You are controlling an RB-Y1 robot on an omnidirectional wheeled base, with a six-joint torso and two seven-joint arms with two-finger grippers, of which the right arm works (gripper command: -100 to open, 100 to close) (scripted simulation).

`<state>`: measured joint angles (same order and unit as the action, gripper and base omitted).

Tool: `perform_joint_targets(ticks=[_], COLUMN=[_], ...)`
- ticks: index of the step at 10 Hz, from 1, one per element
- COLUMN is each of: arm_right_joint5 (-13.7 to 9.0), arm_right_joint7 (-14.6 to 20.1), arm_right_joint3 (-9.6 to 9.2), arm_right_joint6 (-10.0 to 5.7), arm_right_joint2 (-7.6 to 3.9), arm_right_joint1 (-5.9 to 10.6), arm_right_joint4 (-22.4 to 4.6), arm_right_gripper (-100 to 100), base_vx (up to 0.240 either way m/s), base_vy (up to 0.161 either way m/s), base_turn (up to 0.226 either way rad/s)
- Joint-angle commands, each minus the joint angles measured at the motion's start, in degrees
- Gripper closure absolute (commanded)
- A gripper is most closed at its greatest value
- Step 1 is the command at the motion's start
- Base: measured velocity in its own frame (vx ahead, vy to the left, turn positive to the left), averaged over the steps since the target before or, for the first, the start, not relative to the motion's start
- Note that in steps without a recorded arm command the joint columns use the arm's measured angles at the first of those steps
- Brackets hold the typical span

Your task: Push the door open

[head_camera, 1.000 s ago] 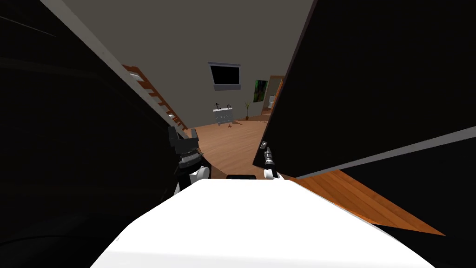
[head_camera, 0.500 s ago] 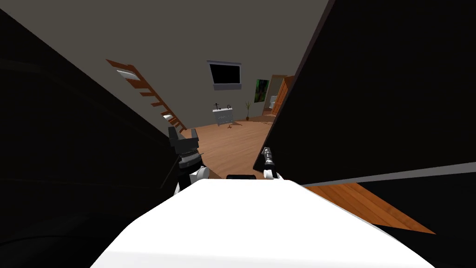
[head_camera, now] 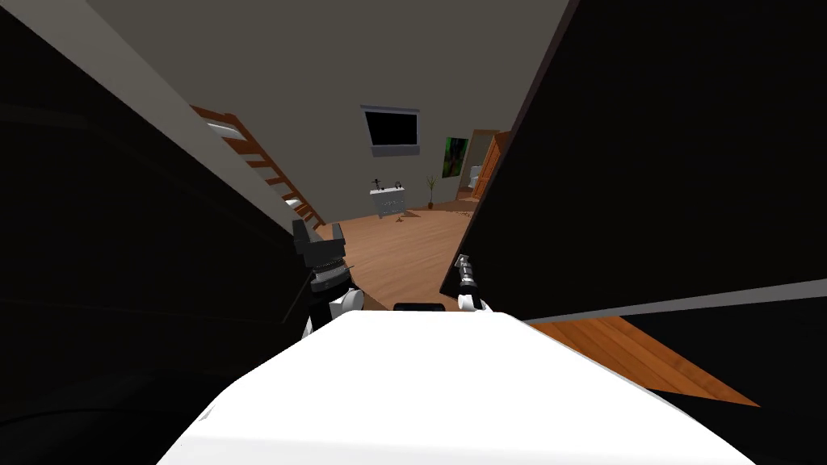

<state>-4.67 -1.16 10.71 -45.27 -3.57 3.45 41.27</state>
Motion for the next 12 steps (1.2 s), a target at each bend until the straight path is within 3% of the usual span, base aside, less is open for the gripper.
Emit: perform_joint_targets(ticks=[1, 6, 12], arm_right_joint5=[0.0, -1.4, -4.2], arm_right_joint7=[0.0, -0.7, -2.1], arm_right_joint3=[0.05, 2.40, 7.24], arm_right_joint6=[-0.12, 0.38, 1.09], arm_right_joint2=[-0.05, -0.76, -1.25], arm_right_joint1=[0.06, 0.01, 0.08], arm_right_joint4=[0.1, 0.0, 0.1], arm_right_gripper=[100, 100, 100], base_vx=[0.000, 0.167, 0.191], base_vy=[0.000, 0.033, 0.038], base_turn=[0.000, -0.049, -0.070])
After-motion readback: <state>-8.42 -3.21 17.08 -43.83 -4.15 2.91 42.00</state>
